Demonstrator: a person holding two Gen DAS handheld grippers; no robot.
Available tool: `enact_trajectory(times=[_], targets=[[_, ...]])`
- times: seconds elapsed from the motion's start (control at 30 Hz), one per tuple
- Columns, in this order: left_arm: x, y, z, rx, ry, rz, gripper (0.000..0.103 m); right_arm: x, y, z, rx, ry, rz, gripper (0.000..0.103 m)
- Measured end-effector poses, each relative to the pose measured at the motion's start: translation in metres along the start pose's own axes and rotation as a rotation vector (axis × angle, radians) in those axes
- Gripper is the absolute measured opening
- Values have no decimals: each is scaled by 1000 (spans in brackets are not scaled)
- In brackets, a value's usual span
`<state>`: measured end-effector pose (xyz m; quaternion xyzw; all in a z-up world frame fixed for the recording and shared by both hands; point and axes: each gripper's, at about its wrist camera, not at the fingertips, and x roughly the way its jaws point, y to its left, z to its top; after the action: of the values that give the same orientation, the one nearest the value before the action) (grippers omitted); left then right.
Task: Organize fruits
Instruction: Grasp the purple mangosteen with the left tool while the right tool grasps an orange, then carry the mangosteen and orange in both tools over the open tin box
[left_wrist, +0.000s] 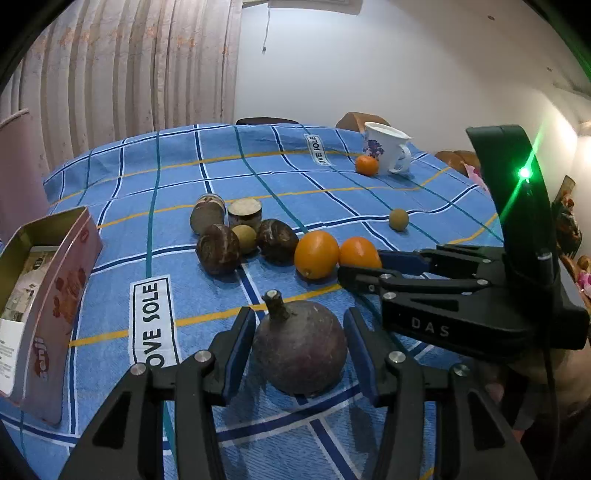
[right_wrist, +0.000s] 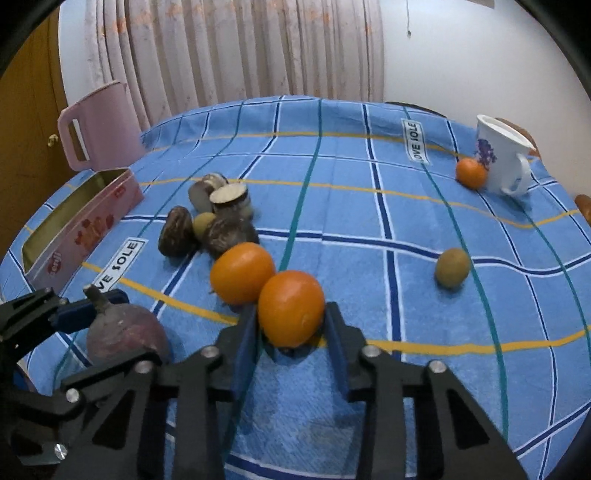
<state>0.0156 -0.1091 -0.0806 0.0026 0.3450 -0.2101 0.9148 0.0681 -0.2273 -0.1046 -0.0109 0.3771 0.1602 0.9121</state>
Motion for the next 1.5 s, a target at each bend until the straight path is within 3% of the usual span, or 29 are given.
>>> enact_trajectory(times=[0.2,0.3,0.5,0.8,1.07,1.5], targets=[[-13,10,2,-17,-42,-3,51,-14,5,-4,-8,-66,-28,37],[-20,15,5,-18,-76,23,51,-24,9,-6,-7,-102,-10,37],[-16,27,3,-48,-69,39,51,-34,25,-5,-36,-143,32,37],[-28,41,6,-67,-123,99,51,-32,43,-3,-64,-149,60,37],[-44,50,8,-45,-194,209,51,-34,56,4,-88,-177,65,37],[-52,68,8,-66,-216,255,51,-21,82,12,-135,-154,103,37]])
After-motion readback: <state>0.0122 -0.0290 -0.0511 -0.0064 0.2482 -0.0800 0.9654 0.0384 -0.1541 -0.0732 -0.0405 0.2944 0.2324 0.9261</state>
